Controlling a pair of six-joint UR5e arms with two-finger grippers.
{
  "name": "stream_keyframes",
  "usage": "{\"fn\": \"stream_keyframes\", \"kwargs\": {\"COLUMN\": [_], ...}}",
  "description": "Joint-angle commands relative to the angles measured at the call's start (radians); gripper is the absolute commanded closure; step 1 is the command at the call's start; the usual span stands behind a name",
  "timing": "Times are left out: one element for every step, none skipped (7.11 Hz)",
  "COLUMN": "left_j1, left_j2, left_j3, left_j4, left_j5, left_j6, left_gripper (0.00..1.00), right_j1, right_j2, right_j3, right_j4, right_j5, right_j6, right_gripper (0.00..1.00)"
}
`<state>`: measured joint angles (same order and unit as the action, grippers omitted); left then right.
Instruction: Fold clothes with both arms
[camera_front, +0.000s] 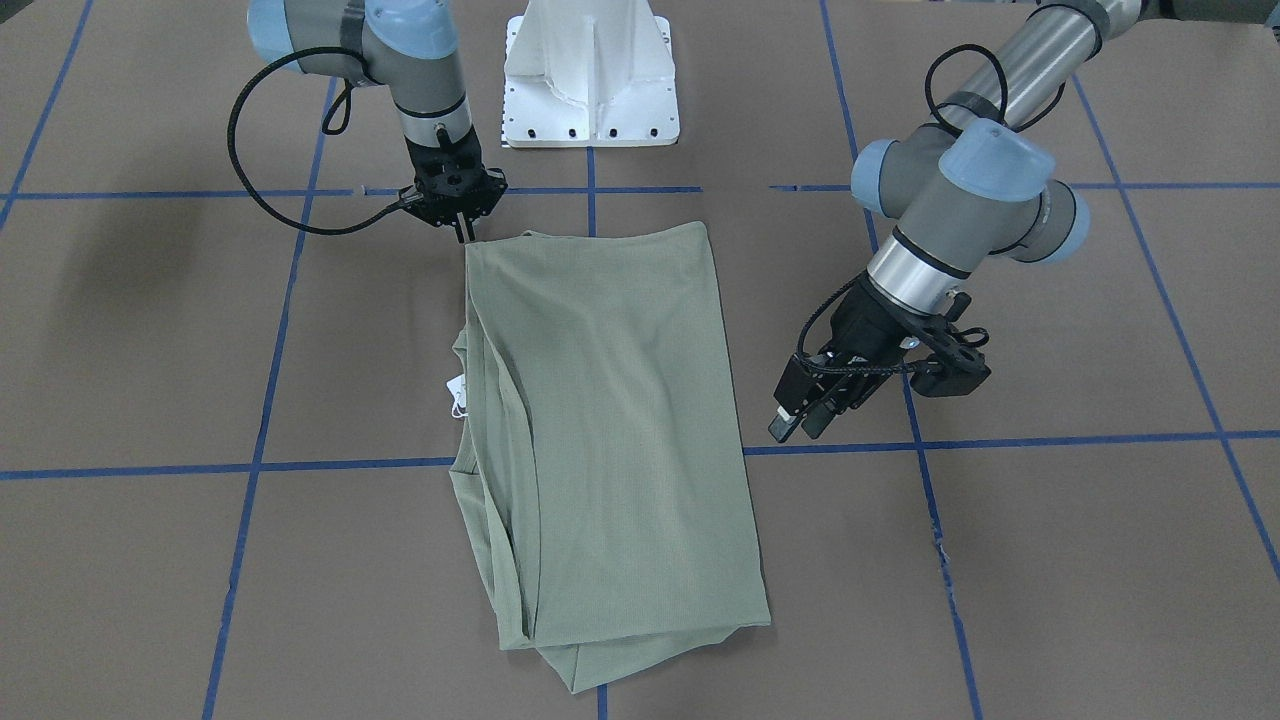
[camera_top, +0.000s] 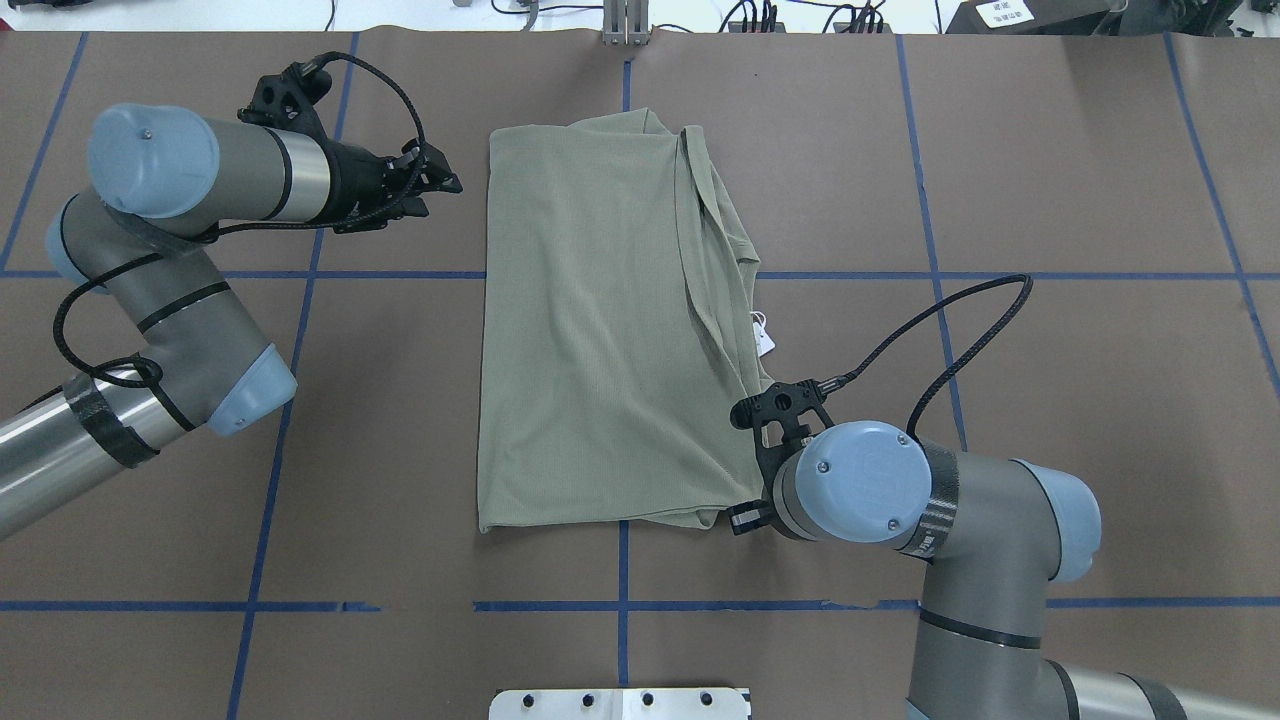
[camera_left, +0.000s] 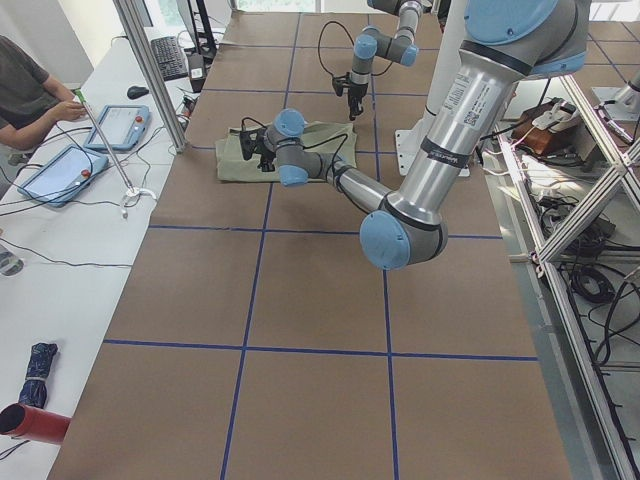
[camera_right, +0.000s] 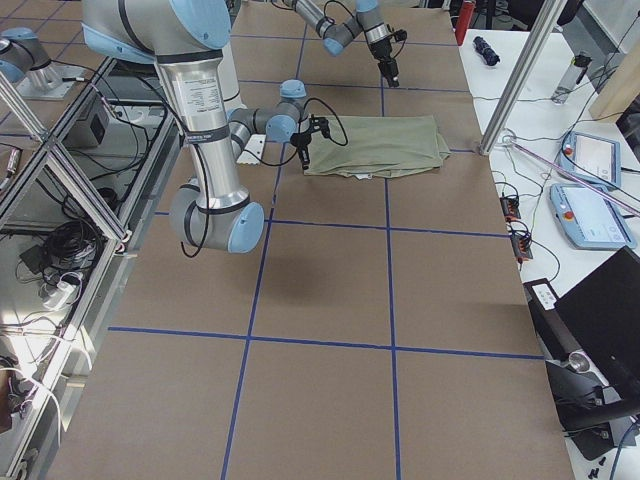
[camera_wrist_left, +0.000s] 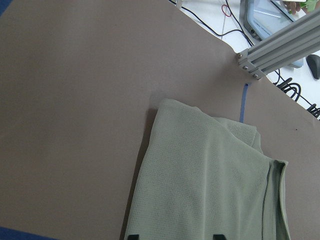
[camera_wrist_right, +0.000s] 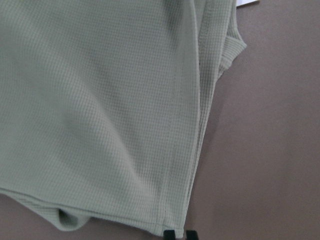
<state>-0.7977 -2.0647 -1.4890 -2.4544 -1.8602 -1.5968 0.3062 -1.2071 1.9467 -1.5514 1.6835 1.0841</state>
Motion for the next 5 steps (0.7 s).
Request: {"fn": "stream_keyframes", "kwargs": {"left_j1": [0.000, 0.000, 0.000, 0.000, 0.000], "left_j2": [0.000, 0.000, 0.000, 0.000, 0.001], "left_j3": [0.000, 0.000, 0.000, 0.000, 0.001], "left_j4": [0.000, 0.000, 0.000, 0.000, 0.000], "left_j5": [-0.001, -0.001, -0.001, -0.001, -0.001], "left_j6": [0.001, 0.001, 0.001, 0.001, 0.001], "left_gripper": [0.42, 0.42, 0.42, 0.42, 0.42], "right_j1": [-0.006, -0.006, -0.009, -0.021, -0.038], "right_j2": [0.012, 0.033, 0.040, 0.037, 0.041], "right_j3": [0.001, 0.000, -0.011, -0.047, -0.107], "right_j4": [0.001, 0.010, 0.055, 0.145, 0.228], "right_j5": [-0.007, -0.016, -0.025, -0.057, -0.105], "right_j6": [0.168, 0.336, 0.549, 0.701, 0.821], "right_gripper": [0.20, 0.22, 0.21, 0.21, 0.21]}}
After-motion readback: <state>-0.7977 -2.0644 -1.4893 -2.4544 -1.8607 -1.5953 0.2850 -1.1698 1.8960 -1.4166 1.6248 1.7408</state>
